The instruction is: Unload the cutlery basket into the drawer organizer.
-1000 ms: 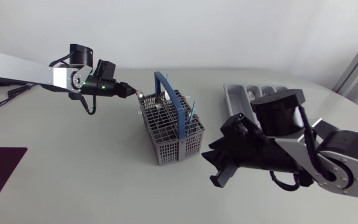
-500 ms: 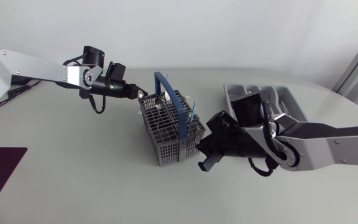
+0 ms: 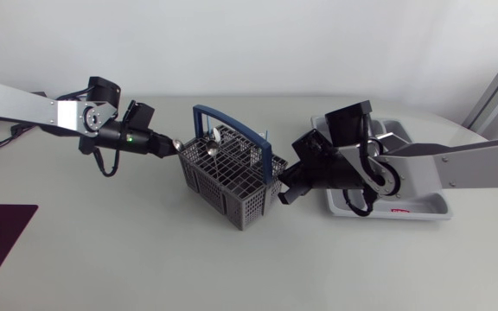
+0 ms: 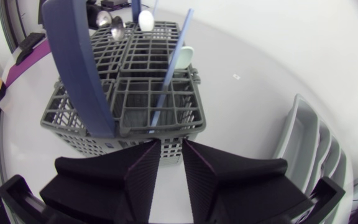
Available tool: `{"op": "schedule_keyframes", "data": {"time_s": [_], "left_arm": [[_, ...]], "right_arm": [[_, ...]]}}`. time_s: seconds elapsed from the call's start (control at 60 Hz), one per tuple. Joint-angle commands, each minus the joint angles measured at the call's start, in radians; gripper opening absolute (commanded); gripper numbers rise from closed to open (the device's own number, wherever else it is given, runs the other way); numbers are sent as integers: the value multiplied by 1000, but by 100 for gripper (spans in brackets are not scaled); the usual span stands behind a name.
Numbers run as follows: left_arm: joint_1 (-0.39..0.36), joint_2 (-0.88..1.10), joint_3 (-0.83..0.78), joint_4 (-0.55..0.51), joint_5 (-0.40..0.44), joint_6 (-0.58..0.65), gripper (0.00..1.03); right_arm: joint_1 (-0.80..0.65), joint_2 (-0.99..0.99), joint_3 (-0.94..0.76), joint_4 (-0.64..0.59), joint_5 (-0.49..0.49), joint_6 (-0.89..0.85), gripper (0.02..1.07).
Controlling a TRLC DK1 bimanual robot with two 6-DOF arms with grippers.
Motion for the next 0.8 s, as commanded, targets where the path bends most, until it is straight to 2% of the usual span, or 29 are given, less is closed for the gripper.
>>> {"op": "schedule_keyframes", "data": {"time_s": [0.0,0.2,0.4,0.583,0.783], "left_arm": [[7,-71,-102,-20,25,62,41],[22,-197,-274,-20,25,108,41],[20,-301,-356,-24,25,108,41],[-20,-361,-410,-24,25,104,41],[-3,-376,-425,-32,23,98,42]], "right_arm": [[-22,39,64,31,-7,-22,32],[-60,105,154,23,-16,-24,32],[-71,177,217,23,-15,-30,32],[-90,191,225,28,-7,-36,33],[-126,98,154,22,-9,-44,36]]}}
